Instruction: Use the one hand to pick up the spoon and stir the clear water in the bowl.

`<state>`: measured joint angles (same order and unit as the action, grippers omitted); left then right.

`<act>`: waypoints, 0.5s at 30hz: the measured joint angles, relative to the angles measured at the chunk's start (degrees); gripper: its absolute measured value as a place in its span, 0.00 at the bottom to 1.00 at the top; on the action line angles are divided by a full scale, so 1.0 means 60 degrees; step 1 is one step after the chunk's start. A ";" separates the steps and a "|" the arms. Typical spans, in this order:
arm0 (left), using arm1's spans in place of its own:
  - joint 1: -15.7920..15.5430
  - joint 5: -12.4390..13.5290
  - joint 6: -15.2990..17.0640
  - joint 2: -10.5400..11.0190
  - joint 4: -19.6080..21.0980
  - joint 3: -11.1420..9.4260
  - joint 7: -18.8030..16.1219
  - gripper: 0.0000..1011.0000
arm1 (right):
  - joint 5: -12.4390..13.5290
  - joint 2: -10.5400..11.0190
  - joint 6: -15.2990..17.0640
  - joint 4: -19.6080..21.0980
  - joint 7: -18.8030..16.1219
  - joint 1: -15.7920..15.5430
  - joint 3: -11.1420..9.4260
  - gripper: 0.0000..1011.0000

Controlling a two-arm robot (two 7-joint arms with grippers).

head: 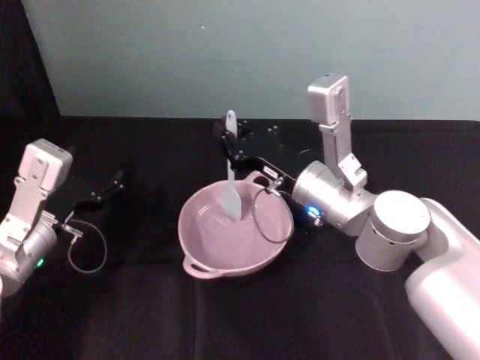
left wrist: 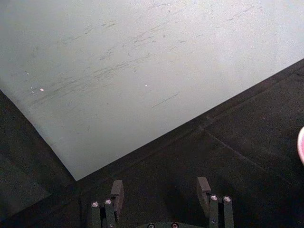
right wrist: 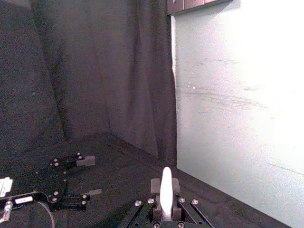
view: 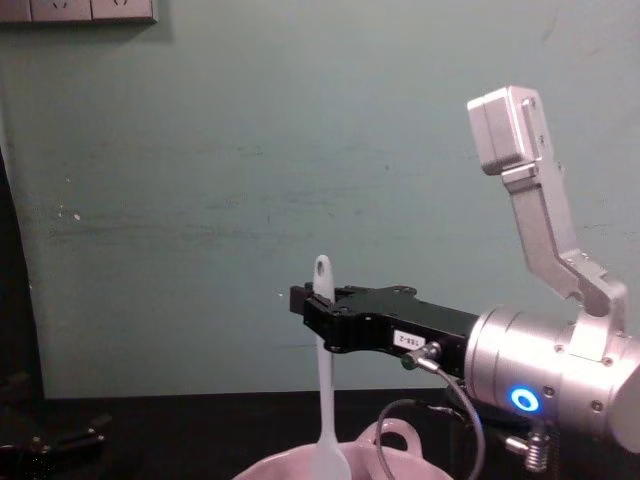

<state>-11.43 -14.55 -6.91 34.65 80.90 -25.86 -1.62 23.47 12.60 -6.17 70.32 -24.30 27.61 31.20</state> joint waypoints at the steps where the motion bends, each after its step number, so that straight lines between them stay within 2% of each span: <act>1: 0.0001 0.0000 0.0000 0.0000 0.0000 0.0000 0.0000 1.00 | -0.0050 0.0053 -0.0001 0.0089 0.0003 -0.0051 -0.0046 0.11; 10: 0.0001 0.0000 0.0000 0.0000 0.0000 0.0000 0.0000 1.00 | -0.0110 0.0529 0.0189 0.0882 -0.0260 -0.0558 -0.0325 0.11; 15: 0.0001 0.0000 0.0000 0.0000 0.0000 0.0000 0.0000 1.00 | 0.0110 0.0925 0.0468 0.1583 -0.0674 -0.1020 -0.0495 0.11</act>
<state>-11.43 -14.55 -6.91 34.64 80.90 -25.86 -1.62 24.13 18.15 -3.36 79.82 -28.35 21.49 28.23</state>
